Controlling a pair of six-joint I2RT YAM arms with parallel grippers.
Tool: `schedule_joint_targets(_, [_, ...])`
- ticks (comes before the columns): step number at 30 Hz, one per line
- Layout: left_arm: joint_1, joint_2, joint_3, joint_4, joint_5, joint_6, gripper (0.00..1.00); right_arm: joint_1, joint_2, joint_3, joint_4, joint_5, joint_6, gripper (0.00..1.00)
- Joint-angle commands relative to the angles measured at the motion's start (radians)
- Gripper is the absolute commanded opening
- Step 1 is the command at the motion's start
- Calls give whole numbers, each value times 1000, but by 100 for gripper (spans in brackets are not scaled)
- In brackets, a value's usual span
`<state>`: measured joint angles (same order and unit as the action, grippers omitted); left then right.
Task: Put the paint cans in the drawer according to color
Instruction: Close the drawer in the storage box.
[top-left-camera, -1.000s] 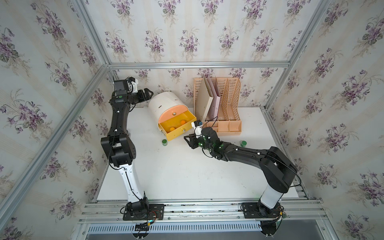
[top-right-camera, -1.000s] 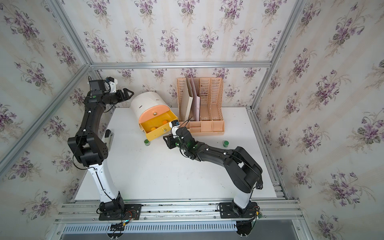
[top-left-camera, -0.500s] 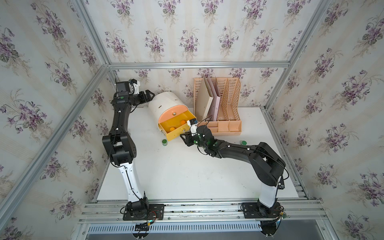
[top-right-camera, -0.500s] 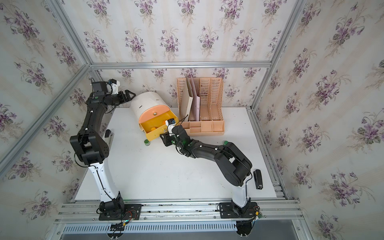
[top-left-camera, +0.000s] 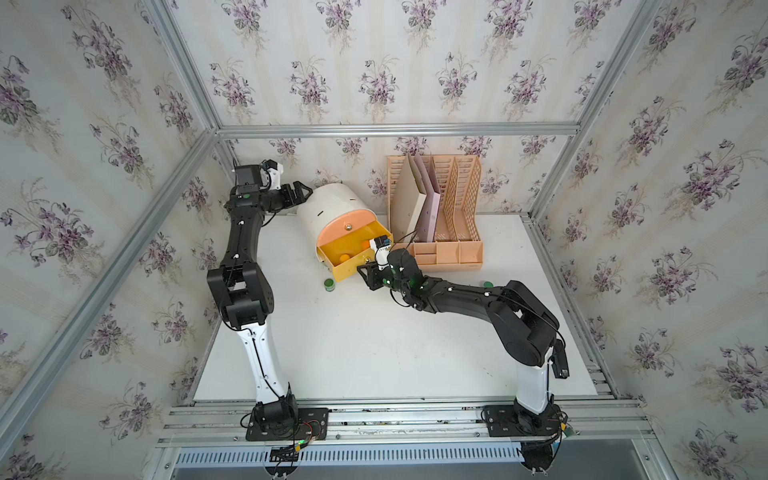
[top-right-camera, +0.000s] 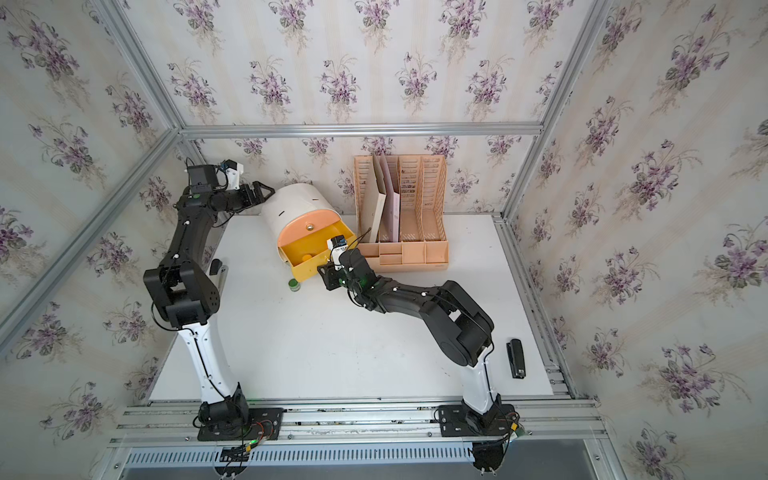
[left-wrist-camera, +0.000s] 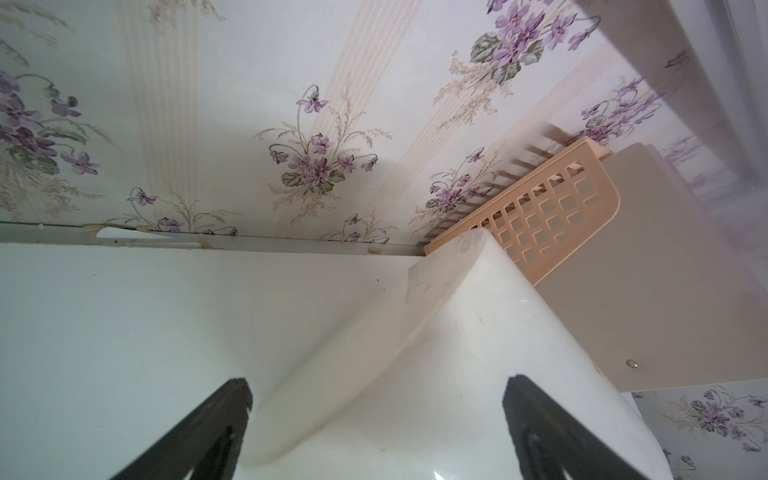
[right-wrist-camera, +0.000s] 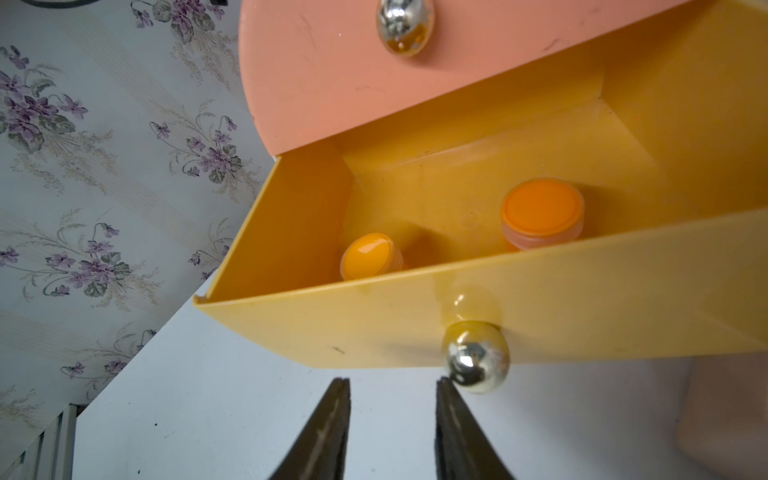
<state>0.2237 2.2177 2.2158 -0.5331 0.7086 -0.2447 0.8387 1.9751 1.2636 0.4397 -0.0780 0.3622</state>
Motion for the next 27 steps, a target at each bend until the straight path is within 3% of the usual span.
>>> schedule_joint_targets(1, [-4,-5,-9,46,20,28,99,0,17,27,18,29,-24,38])
schedule_joint_targets(9, [-8,-20,-38,118,45,21,99,0,50,83,-3,55,-37,38])
schedule_joint_targets(27, [-10,21,-29,153,69,26,99,0,116,171,-6,-12,-42,37])
